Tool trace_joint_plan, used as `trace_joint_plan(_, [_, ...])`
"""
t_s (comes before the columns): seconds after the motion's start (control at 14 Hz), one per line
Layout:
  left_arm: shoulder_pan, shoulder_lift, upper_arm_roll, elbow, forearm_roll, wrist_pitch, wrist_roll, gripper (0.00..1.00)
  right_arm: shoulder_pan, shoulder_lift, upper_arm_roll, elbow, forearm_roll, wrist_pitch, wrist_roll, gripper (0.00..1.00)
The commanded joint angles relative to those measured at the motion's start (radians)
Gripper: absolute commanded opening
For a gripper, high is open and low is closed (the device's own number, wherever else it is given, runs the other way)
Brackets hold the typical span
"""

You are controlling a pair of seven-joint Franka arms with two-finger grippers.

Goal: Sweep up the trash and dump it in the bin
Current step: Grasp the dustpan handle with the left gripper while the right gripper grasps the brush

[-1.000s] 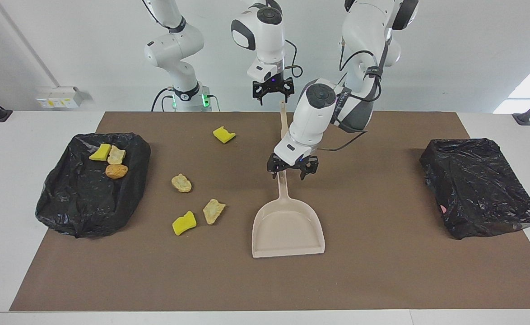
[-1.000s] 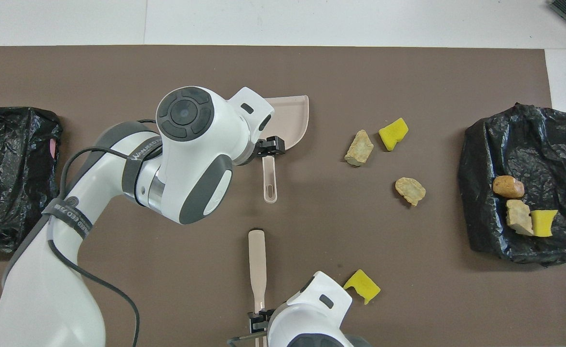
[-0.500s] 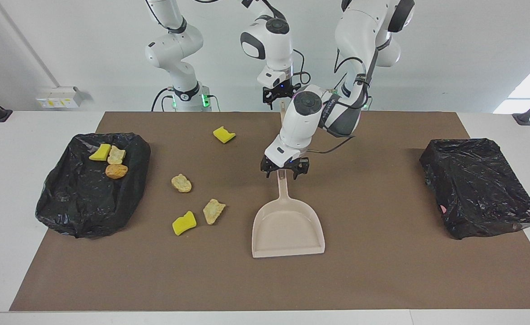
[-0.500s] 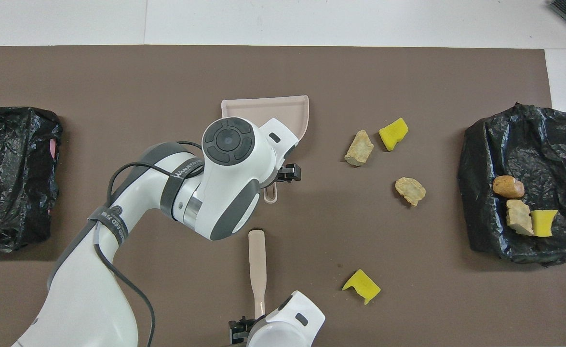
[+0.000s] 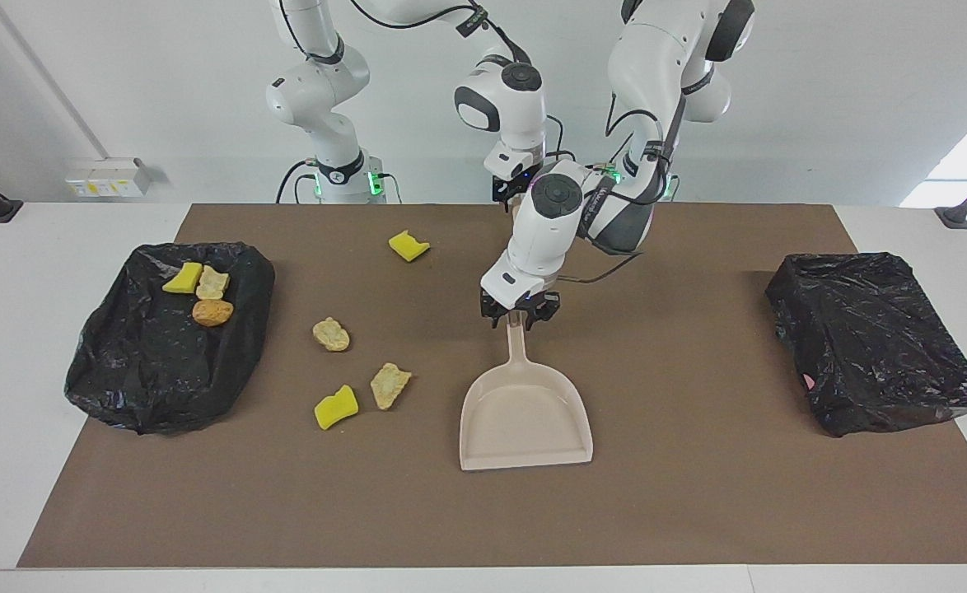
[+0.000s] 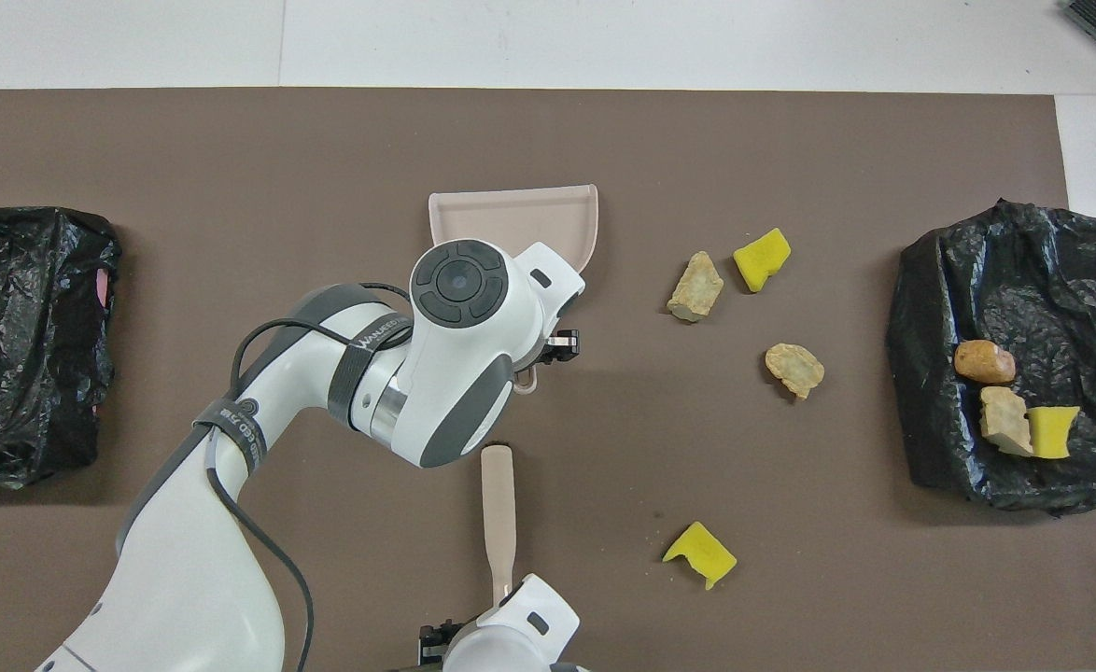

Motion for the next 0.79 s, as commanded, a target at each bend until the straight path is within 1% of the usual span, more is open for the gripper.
trace_joint_plan(0.0, [0.002,-0.010,0.014,0.001,-0.004,0.000,-0.006,0.00,-0.006,-0.012,0.000,-0.010,-0.027,-0.007,0.022,0.57])
trace_joint_plan(0.14, [0.016,-0.021,0.014,0.001,0.005,-0.024,0.011,0.00,-0.006,-0.012,0.000,-0.010,-0.025,-0.021,0.021,0.38])
trace_joint_plan(0.29, [0.024,-0.037,0.027,0.001,0.005,-0.029,0.095,0.00,-0.007,-0.012,-0.001,-0.008,-0.027,-0.035,0.017,0.07])
trace_joint_plan(0.36, [0.050,-0.044,0.029,0.001,0.006,-0.036,0.162,0.00,-0.009,-0.012,-0.001,-0.007,-0.030,-0.044,0.017,0.00])
trace_joint_plan(0.71, [0.113,-0.079,0.030,0.003,0.007,-0.107,0.532,0.00,-0.015,-0.010,-0.004,0.010,-0.035,-0.081,0.017,0.00])
